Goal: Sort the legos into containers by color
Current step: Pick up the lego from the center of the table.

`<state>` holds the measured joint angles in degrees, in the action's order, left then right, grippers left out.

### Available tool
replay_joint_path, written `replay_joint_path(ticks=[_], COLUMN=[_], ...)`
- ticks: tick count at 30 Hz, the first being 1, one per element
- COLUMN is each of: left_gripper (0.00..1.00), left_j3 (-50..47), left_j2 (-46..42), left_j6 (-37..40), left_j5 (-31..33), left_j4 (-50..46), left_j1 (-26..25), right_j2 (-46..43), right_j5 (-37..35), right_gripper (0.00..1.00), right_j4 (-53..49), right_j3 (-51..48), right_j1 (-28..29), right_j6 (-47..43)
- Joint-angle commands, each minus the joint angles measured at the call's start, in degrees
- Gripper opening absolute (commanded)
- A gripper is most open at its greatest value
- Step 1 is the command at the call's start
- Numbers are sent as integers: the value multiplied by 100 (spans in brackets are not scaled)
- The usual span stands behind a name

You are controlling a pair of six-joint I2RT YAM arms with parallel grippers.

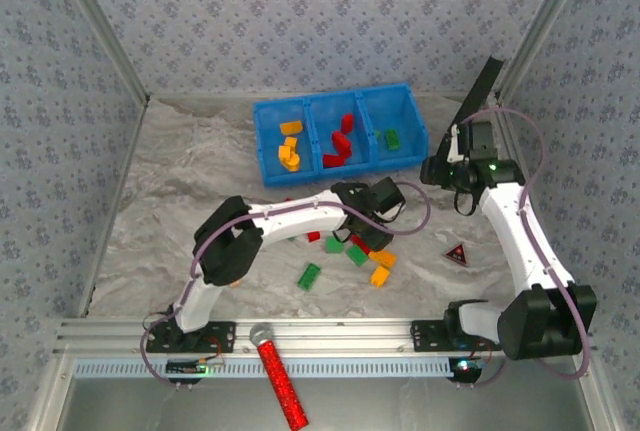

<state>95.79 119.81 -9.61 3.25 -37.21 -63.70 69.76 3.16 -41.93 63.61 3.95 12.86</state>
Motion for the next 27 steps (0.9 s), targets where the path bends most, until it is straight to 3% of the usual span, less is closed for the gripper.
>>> replay_joint_path(ticks=[1, 27], left_gripper=[61, 55], left_j3=[285, 860], left_j2=[167, 976], left_j6=[42, -610], left_j5=[-183, -324], left_j4=[9, -312], left_j1=[-74, -81], right_j2=[-324, -476], right_j5=[244, 454], right_gripper=[63, 57], right_j4=[-149, 102], right_j3=[-167, -626], right_j1=[-148, -438], right_j6=[59, -34])
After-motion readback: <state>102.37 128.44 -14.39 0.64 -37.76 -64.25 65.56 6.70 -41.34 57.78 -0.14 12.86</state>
